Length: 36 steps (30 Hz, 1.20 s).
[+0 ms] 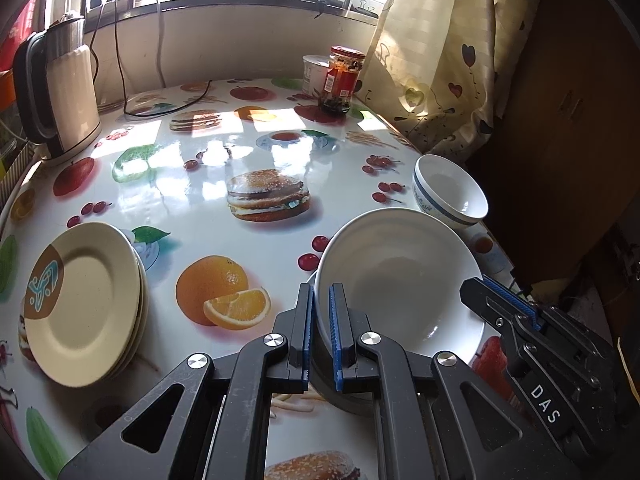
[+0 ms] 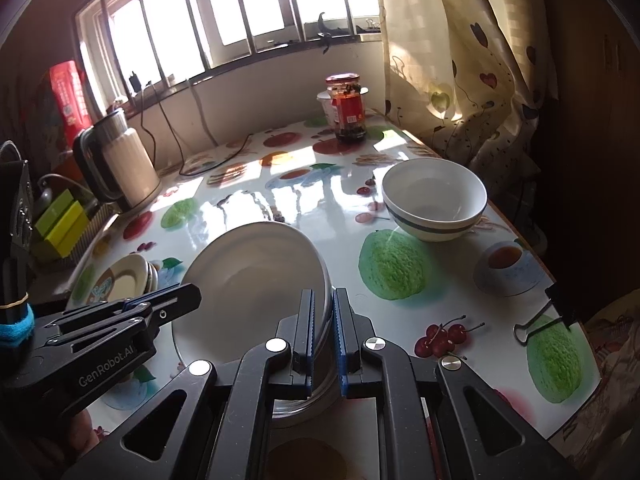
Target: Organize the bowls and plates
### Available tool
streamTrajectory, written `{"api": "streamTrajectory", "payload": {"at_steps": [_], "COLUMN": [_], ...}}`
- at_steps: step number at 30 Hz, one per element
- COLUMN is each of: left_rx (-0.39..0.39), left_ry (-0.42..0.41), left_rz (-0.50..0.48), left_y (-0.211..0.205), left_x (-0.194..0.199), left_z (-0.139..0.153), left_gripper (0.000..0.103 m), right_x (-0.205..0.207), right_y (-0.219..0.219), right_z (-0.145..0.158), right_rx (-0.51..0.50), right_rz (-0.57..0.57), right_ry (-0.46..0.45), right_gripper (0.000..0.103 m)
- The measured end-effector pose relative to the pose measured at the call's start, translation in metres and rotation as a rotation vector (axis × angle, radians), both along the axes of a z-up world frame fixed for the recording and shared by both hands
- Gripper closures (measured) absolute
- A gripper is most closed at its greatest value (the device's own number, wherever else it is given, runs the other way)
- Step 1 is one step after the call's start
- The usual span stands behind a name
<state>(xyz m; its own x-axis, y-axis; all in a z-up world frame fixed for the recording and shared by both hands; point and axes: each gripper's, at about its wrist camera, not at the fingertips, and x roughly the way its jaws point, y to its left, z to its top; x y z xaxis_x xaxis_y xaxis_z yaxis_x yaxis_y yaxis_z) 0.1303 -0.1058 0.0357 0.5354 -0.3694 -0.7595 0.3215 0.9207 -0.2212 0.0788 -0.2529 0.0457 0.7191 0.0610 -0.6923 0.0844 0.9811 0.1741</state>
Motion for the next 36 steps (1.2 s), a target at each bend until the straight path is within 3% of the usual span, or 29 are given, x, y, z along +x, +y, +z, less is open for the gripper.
{"api": "streamTrajectory", "payload": {"at_steps": [16,36], "left_rx": [0.023,-0.004], "left_ry": [0.032,0.045], "left_rz": [0.004,0.007], "left_y": [-0.002,-0.001], "left_x": [-0.001,0.002], "left_z": [-0.009,-0.012], "left_gripper": [0.095,0.095], "right_x": [-0.001,0.001], "right_y": [-0.003,-0.004], "right_z": [-0.014,-0.017], "right_rx": [0.034,0.046], "right_rz": [-0.005,-0.008], "right_ry": [0.048,0.054], "right_gripper": [0.093,0.089]}}
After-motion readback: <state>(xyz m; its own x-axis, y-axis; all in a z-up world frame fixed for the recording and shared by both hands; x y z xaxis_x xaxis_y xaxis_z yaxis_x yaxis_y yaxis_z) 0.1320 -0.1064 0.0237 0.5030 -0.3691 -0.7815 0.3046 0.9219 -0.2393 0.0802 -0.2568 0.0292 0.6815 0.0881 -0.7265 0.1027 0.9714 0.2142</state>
